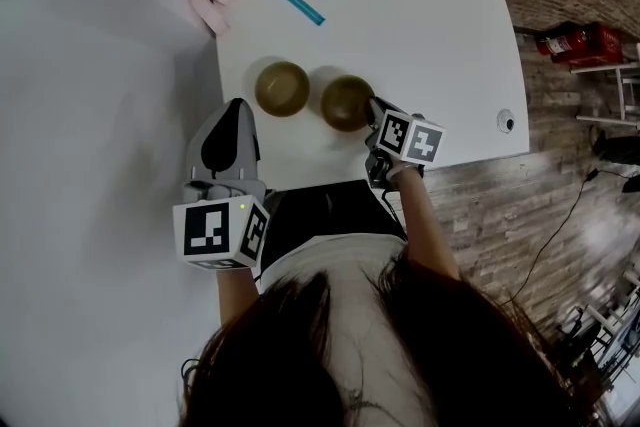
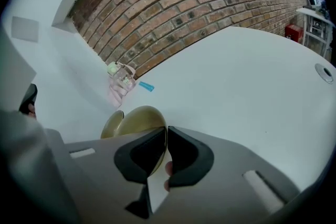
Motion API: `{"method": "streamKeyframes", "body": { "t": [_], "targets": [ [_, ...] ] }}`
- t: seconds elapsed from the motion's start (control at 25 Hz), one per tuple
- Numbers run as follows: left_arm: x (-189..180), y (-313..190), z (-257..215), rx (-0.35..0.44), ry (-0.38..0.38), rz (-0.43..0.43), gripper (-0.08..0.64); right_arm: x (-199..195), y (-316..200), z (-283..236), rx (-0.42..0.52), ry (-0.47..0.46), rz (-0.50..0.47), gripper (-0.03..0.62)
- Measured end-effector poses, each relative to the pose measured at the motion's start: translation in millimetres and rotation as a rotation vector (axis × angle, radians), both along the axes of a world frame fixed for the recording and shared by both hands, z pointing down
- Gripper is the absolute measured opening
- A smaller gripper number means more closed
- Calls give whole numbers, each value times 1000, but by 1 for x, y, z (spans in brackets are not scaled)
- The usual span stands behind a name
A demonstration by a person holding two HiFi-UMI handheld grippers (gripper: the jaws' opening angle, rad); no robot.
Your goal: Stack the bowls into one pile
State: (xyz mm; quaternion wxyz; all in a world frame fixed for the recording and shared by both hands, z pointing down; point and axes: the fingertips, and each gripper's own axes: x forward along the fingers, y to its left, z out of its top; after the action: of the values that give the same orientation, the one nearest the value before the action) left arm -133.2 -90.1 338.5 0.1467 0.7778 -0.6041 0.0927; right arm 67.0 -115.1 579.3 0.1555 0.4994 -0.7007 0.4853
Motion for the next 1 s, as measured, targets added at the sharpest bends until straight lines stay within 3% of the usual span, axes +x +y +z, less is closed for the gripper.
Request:
{"method": "streamKeyframes", "body": {
  "t": [1.0],
  "targets": [
    [-11,17,-29,93,36,18,0,-10,4,-44,91,14,-21,21]
  ]
}}
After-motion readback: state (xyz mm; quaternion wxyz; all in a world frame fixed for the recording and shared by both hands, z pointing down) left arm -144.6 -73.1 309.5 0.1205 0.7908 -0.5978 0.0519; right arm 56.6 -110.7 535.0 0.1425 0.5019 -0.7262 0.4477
